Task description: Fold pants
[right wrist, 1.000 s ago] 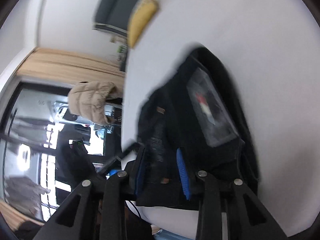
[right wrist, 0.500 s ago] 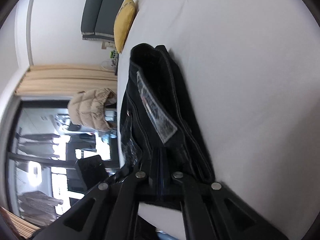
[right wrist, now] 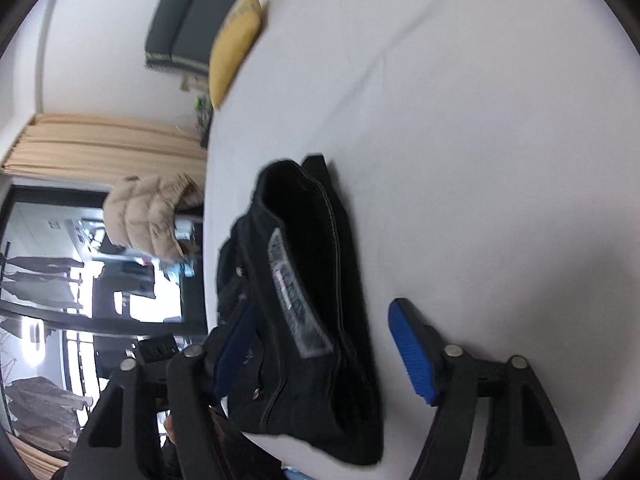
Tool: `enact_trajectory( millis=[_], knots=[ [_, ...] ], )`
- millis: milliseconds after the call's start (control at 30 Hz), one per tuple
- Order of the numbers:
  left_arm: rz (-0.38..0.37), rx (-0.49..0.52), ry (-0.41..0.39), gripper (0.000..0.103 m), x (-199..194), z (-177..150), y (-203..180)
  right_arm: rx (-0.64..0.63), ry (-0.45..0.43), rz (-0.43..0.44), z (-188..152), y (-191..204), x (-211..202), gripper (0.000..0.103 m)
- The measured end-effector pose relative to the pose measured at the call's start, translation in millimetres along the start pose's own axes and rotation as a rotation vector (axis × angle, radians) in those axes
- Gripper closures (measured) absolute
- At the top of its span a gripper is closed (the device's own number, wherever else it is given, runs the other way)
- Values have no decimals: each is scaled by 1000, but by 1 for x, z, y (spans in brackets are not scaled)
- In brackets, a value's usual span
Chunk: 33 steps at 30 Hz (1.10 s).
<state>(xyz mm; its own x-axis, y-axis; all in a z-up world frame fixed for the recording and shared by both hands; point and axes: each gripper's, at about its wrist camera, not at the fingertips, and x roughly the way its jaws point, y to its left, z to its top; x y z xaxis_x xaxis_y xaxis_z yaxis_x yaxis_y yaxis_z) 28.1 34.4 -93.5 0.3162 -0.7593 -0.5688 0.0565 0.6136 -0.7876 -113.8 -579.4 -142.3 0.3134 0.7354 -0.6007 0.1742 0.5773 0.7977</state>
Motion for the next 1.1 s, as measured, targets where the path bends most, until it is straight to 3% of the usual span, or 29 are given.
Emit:
enact_trajectory(
  millis=[67, 100, 267, 333, 367, 400, 500, 667, 800, 900, 1100],
  knots=[
    [-12, -10, 52, 18, 14, 4, -1, 10, 31, -5, 8, 1, 13, 48],
    [22, -10, 82, 19, 25, 5, -2, 14, 45, -10, 10, 2, 18, 51],
    [34, -6, 130, 21, 42, 11, -12, -23, 82, -58, 10, 13, 36, 61],
    [42, -7, 158, 36, 51, 15, -12, -22, 82, -68, 8, 16, 40, 66],
    [62, -6, 175, 56, 54, 17, -9, -21, 78, -74, 7, 16, 38, 69],
    [63, -19, 184, 66, 57, 25, -7, -21, 75, -78, 6, 18, 38, 72],
    [16, -35, 187, 76, 53, 28, -1, -43, 52, -109, 4, 30, 36, 78],
    [-63, -20, 140, 80, 25, 44, -6, -111, 8, -122, -2, 73, 26, 81],
    [-83, -6, 77, 80, 14, 40, -9, -162, -3, -89, 8, 111, 29, 81],
    [-46, 37, 29, 80, 9, 45, -6, -195, -3, -37, 29, 145, 49, 82],
    [70, 71, -40, 79, 5, 46, -2, -229, 55, -1, 80, 195, 135, 81]
  ],
)
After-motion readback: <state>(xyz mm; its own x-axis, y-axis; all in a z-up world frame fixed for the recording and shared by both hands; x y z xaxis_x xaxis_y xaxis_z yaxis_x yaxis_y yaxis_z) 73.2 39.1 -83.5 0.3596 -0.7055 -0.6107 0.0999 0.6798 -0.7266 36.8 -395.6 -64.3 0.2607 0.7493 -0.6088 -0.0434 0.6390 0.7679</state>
